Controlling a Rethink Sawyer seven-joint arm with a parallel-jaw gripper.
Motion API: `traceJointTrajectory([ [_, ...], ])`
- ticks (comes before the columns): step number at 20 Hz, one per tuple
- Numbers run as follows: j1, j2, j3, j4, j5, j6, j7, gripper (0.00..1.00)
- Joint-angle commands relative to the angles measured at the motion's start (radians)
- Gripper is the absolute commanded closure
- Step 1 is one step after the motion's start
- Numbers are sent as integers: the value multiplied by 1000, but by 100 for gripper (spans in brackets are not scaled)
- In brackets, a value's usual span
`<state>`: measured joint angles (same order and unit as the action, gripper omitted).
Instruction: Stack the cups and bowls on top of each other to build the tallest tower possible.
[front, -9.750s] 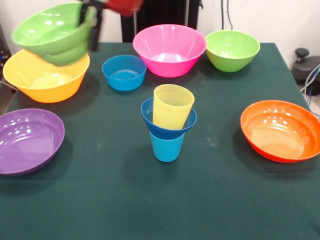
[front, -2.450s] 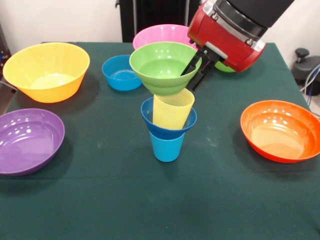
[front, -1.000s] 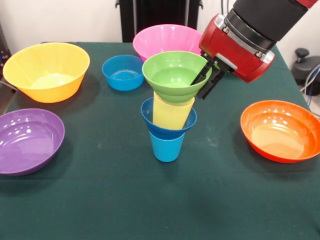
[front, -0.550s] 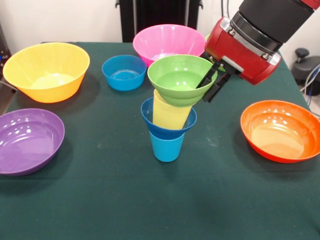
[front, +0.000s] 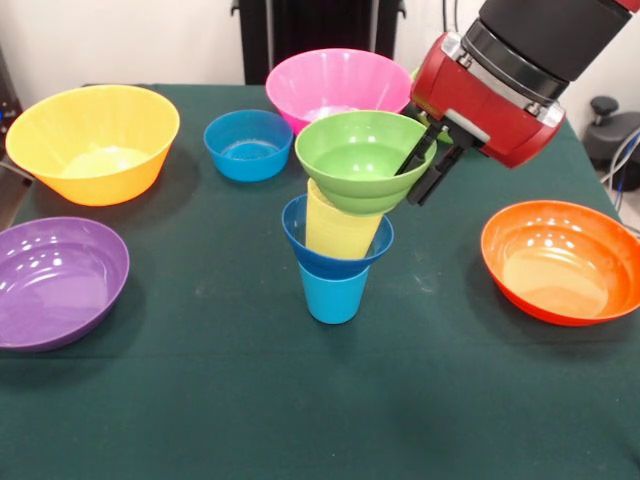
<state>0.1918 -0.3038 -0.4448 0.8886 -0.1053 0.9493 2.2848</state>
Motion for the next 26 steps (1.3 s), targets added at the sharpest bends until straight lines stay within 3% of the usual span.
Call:
traceJointTrajectory([
  [1,19,8,40,87,21,-63,227,100],
  [26,43,-1,7,166,63,-131,236,100],
])
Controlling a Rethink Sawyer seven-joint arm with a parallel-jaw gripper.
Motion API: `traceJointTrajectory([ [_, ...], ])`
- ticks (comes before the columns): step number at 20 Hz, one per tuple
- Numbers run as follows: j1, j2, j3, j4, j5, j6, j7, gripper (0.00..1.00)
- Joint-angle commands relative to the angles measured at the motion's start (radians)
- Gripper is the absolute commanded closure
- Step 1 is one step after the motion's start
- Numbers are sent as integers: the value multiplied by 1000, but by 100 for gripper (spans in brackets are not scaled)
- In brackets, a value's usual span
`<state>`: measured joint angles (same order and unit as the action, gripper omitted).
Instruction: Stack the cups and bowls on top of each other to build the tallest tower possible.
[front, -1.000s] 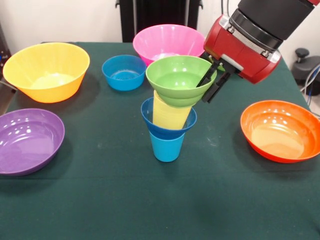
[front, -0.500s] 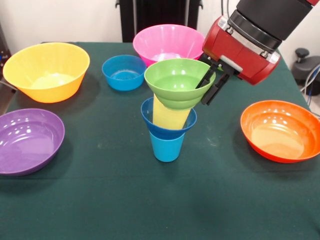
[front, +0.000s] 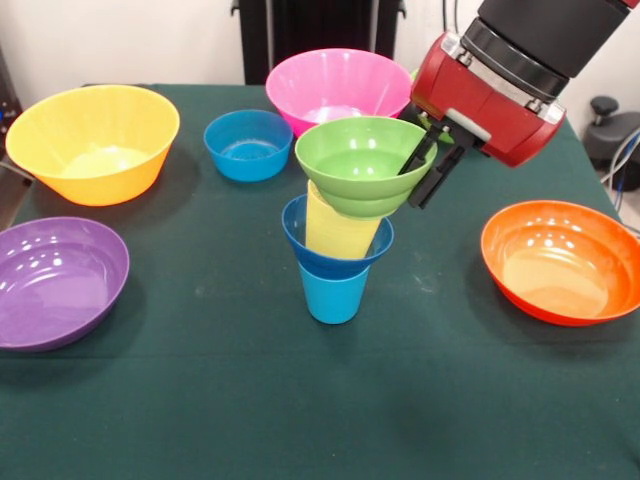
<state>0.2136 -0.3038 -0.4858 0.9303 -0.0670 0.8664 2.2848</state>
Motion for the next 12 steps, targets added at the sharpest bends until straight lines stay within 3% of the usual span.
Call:
traceJointTrajectory([
  [1,22,-1,47,127,27,-51,235,100],
  [12,28,-5,37,164,45,-86,225,100],
])
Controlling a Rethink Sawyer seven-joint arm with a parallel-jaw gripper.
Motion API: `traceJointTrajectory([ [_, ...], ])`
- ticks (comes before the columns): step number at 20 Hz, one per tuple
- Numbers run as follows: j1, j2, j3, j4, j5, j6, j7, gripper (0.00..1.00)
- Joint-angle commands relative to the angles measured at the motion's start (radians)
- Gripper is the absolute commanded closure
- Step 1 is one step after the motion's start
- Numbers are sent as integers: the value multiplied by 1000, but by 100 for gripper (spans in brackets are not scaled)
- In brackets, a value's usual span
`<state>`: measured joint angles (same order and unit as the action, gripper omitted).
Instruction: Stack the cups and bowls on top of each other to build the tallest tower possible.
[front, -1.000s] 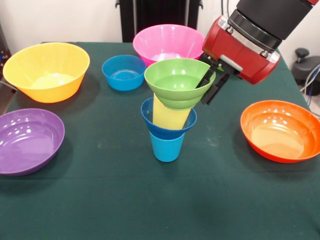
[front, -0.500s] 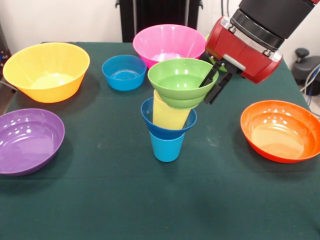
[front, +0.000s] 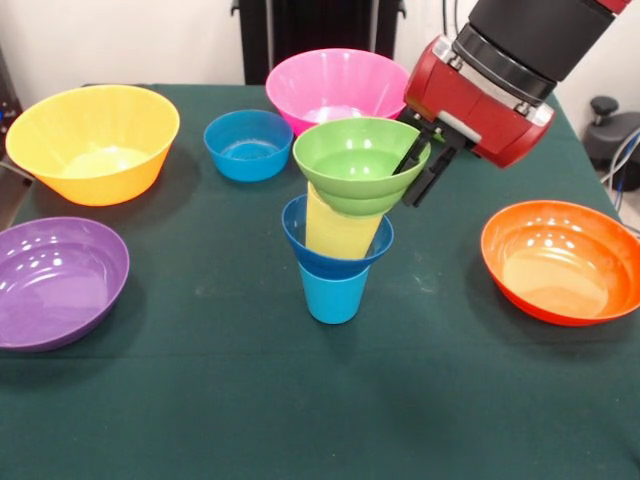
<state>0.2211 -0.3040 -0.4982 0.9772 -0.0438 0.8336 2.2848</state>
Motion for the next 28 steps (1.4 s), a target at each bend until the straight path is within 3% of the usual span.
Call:
traceJointTrajectory([
  [1,20,-6,48,121,23,-57,223,100],
  [28,58,-19,15,213,67,-121,237,100],
])
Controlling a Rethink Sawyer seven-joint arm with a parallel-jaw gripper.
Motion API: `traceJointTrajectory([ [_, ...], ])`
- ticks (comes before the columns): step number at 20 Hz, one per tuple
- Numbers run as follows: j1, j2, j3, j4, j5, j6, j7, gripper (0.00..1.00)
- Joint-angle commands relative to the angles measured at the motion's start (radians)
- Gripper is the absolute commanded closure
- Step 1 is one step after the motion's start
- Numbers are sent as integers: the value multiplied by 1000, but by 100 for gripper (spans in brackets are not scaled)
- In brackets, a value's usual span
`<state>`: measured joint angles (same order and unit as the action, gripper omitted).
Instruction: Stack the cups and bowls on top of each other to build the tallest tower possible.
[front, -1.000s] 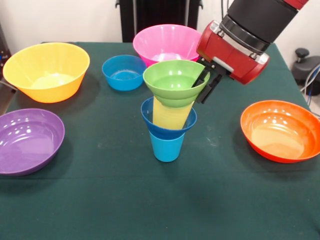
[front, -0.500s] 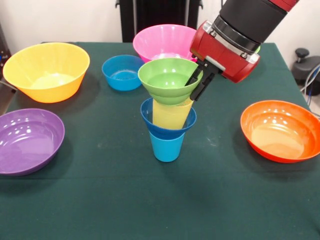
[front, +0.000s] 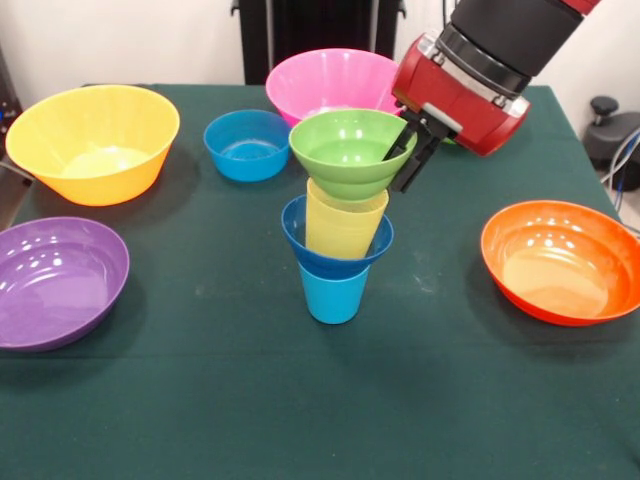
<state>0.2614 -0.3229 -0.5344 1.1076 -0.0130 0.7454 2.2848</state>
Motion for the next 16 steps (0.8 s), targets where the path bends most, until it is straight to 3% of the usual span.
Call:
traceJointTrajectory([
  [1,19,1,49,84,38,-34,238,100],
  [16,27,15,27,97,51,-75,221,100],
])
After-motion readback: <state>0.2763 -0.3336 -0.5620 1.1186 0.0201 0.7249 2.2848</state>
